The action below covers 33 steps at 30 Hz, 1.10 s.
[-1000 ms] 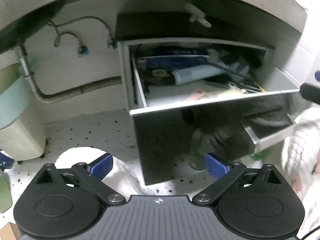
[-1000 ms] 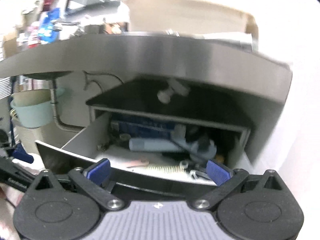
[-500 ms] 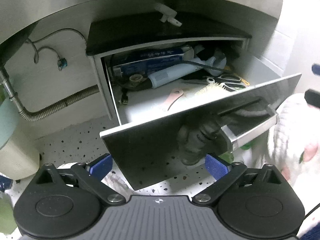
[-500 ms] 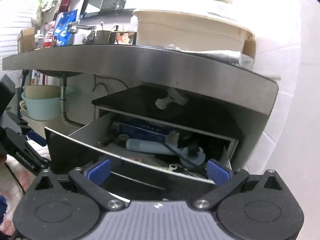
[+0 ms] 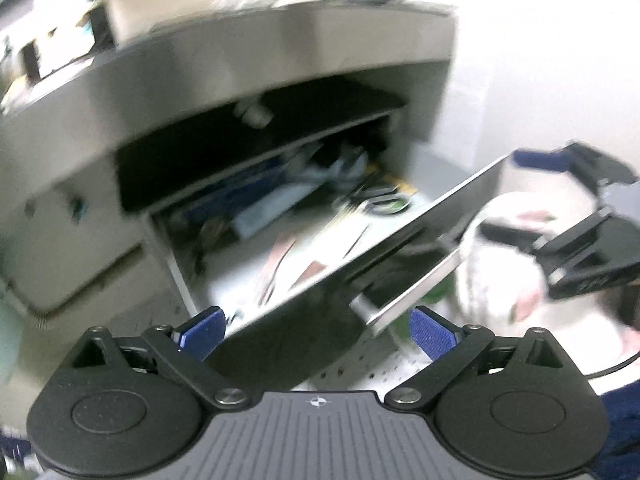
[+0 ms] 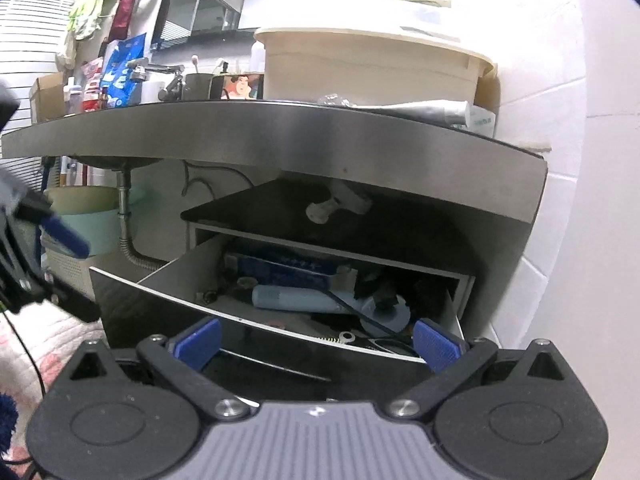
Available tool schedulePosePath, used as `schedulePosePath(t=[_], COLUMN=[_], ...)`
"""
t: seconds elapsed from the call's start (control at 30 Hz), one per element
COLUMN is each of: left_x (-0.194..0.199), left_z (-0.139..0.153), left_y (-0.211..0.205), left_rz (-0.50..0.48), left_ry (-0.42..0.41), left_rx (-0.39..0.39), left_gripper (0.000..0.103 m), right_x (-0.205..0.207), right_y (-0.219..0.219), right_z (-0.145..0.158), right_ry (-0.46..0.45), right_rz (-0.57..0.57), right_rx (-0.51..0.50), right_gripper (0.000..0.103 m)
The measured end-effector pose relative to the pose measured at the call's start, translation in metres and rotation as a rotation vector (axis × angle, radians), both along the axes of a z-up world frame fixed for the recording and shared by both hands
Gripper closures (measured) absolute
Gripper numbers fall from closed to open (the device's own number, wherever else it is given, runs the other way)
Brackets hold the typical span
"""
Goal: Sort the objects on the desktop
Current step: 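Raise the left tool toward the white tube on the countertop, then close the left gripper on the white tube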
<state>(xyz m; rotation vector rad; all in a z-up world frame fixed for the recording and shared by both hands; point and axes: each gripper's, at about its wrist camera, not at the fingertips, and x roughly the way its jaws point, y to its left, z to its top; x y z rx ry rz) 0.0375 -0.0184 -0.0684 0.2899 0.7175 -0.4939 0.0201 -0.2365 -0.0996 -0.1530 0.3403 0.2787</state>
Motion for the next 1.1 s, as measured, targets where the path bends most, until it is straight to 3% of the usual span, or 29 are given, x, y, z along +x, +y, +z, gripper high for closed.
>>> schedulePosePath(t=[0.23,0.33,0.4,0.5,0.6,0.87,1.1], left_x=[0.011,0.024,0.037,0.055,0.071,0.109,0.153], left_z=[0.05,0.073,0.088,0.11,0.128,0.151,0.171], left_y=[-0.027,-0.04,-0.049,-0.059,-0.082,-0.151,-0.191], left_rz=[-0.168,-0.211,-0.236,-0.299,-0.351,-0.518,-0.534], left_ry=[-0.104,-0.174,-0.18,-0.179,-0.204,-0.319,-0.359], left_rx=[-0.064,-0.042,-0.047,-0.115,-0.07,0.146,0.19], left_gripper=[0.003,0.003,0.003,0.004,0.013,0.018,0.018], right_x=[-0.003,-0.004,-0.005,-0.005,-0.005,-0.005,-0.002], right_y=[0.002,0.003,0.003,0.002,0.001,-0.003,-0.012], right_z=[-0.001,-0.001,-0.001,-0.002,-0.002,-0.002,-0.004], right_ry=[-0.013,-0.019,-0.022,-0.025,-0.027,-0.024,-0.007], right_rz=[0.009,0.012,0.014,0.017,0.017,0.023,0.015], right_rx=[-0.012,-0.015,-0.015,-0.011,0.0,0.031,0.087], right_gripper=[0.0,0.0,0.0,0.0,0.0,0.0,0.0])
